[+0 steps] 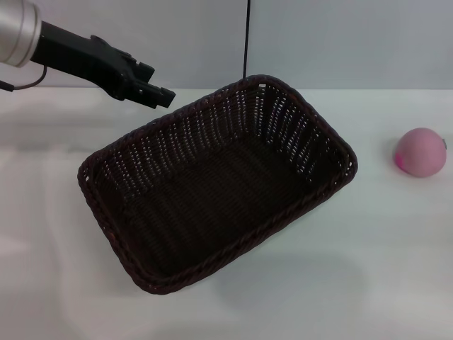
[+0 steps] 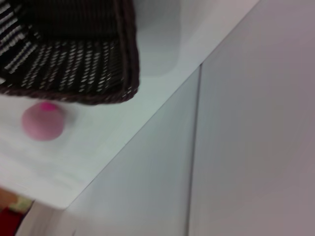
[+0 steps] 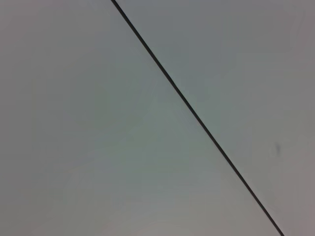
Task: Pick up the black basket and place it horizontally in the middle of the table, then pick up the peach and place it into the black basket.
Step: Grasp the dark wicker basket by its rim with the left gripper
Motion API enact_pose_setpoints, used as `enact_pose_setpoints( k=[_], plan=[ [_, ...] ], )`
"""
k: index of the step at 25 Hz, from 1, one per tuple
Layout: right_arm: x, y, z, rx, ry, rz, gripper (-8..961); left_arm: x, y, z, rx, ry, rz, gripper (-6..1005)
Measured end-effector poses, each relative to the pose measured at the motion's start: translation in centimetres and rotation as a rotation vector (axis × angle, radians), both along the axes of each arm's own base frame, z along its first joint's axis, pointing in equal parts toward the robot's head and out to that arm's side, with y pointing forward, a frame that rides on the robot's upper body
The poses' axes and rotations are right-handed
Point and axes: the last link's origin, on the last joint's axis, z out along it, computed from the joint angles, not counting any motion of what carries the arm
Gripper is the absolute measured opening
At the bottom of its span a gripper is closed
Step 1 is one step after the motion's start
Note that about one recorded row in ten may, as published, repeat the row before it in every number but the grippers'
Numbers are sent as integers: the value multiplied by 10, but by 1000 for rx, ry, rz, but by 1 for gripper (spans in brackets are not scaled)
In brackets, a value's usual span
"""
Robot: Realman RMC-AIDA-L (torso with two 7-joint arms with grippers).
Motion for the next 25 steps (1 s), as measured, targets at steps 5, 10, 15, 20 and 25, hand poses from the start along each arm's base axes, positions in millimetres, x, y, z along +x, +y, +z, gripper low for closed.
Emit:
enact_pose_setpoints(
  k=[5,10,15,20,25],
  plan=[
    [1,-1,-4,-5,14,-7,736,1,2,-5,12,45,0,663],
    [1,-1,-4,-7,15,-10,736,1,5,-17,3,133,-3,660],
    [2,1,-5,-13,20,-23,735,0,5,-27,-8,199,-3,657],
    [4,3,-5,-15,25,-35,735,-3,5,-43,-30,257,-13,655],
    [5,5,-5,-19,28,-50,735,-9,6,-54,-51,322,-15,652]
  ],
)
